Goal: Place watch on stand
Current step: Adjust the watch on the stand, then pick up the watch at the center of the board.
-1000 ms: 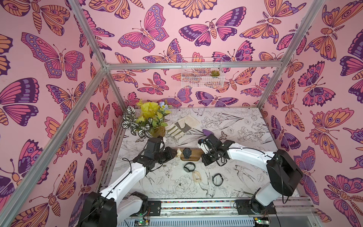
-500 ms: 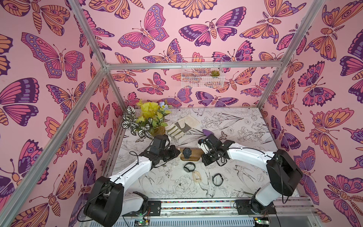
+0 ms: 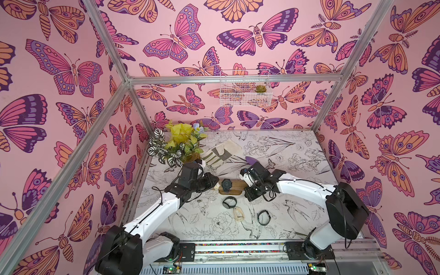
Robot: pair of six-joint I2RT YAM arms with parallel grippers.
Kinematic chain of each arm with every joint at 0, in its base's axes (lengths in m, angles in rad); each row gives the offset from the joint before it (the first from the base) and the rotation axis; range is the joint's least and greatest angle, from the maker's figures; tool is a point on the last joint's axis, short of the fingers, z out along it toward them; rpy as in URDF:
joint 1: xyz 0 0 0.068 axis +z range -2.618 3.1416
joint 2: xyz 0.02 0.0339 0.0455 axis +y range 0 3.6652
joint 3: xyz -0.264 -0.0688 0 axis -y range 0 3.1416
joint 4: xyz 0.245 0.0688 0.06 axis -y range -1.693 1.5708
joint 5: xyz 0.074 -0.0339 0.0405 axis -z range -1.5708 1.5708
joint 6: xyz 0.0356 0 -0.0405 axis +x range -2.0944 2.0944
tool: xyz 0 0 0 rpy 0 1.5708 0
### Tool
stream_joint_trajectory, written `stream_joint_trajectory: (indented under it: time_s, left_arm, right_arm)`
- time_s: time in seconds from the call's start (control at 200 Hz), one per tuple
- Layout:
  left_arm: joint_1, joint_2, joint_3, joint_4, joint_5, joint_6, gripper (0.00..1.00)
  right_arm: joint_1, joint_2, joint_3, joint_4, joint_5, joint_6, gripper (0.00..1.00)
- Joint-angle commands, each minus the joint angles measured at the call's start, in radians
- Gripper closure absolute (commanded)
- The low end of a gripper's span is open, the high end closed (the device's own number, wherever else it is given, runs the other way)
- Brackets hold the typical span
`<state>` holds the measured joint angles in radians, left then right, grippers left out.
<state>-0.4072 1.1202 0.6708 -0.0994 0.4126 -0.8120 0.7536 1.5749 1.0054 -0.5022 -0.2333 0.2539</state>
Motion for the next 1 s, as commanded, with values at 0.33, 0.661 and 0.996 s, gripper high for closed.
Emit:
stream_joint_trajectory:
  time_s: [0.33, 0.661, 0.996]
  left_arm:
    - [-0.002, -0.093, -0.016, -0.115, -0.085, 0.020, 0.78]
    - [0.007, -0.115, -0.014, -0.136, -0.094, 0.033, 0.72]
    - [0.017, -0.137, -0.028, -0.166, -0.106, 0.039, 0.60]
  right_arm:
    - [0.188, -0.061, -0.007, -0.061, 0.016, 0.035, 0.94]
    - [0.254, -0.038, -0.010, -0.070, 0.029, 0.051, 0.90]
    - [0.291, 0.032, -0.008, -0.048, 0.057, 0.058, 0.73]
